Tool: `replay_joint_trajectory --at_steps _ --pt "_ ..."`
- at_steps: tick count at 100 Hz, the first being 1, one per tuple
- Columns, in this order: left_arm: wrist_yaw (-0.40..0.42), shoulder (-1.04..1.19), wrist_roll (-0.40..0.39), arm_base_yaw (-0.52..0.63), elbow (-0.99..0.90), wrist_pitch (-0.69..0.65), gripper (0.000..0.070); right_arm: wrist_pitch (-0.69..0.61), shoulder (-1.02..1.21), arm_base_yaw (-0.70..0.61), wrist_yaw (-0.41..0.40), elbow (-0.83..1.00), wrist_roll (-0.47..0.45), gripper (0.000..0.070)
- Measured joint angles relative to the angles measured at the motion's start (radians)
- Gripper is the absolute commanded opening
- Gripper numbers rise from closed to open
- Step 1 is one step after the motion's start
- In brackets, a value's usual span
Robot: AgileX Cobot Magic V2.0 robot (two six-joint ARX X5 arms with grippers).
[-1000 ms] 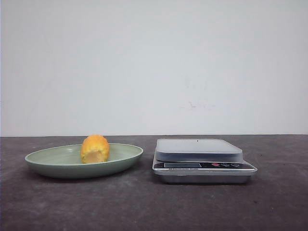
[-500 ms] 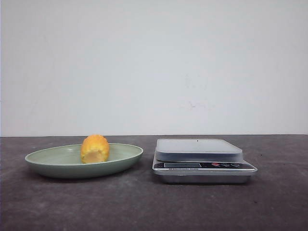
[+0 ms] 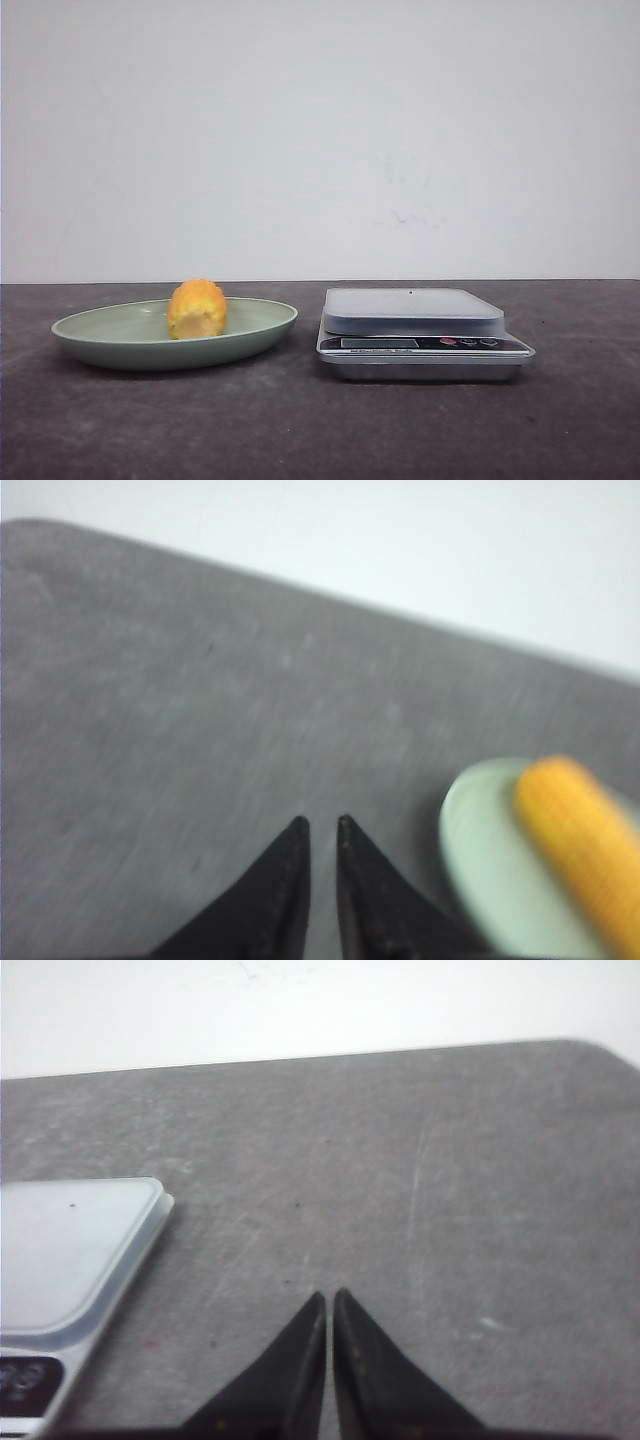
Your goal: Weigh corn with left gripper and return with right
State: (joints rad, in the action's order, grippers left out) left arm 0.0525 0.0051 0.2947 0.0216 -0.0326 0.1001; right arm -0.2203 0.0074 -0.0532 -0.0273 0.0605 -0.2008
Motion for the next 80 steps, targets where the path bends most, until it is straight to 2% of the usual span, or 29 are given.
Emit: replay_joint_trajectory --at_steps 18,36,46,51,56,60,64,72,80 --pt "-0.001 0.078 0.117 0.0 -0.132 0.011 0.0009 -0.054 0.069 0.0 0.0 0.234 -0.073 0.0004" --pt "-0.009 0.289 0.135 0.0 -0.426 0.024 0.0009 -0.129 0.237 0.0 -0.014 0.491 -0.079 0.0004" --pt "-0.078 0.442 0.134 0.0 -0.603 0.084 0.0011 -0.192 0.319 0.0 -0.034 0.62 -0.041 0.0006" --pt "-0.133 0.518 0.129 0.0 -0.688 0.129 0.0075 -0.216 0.348 0.0 -0.04 0.675 -0.024 0.0011" --pt "-0.192 0.591 0.118 0.0 -0.767 0.17 0.0225 -0.235 0.371 0.0 -0.05 0.722 -0.01 0.0064" --pt "-0.232 0.646 0.11 0.0 -0.821 0.196 0.0364 -0.243 0.388 0.0 -0.052 0.753 -0.003 0.0155" --pt "-0.26 0.697 0.103 0.004 -0.866 0.216 0.0447 -0.248 0.403 0.0 -0.052 0.779 0.003 0.0254" --pt "-0.294 0.784 0.089 0.022 -0.927 0.249 0.0459 -0.253 0.423 0.0 -0.058 0.809 0.011 0.0402" --pt "-0.313 0.854 0.086 0.045 -0.961 0.288 0.0459 -0.27 0.434 0.0 -0.101 0.814 0.011 0.0427"
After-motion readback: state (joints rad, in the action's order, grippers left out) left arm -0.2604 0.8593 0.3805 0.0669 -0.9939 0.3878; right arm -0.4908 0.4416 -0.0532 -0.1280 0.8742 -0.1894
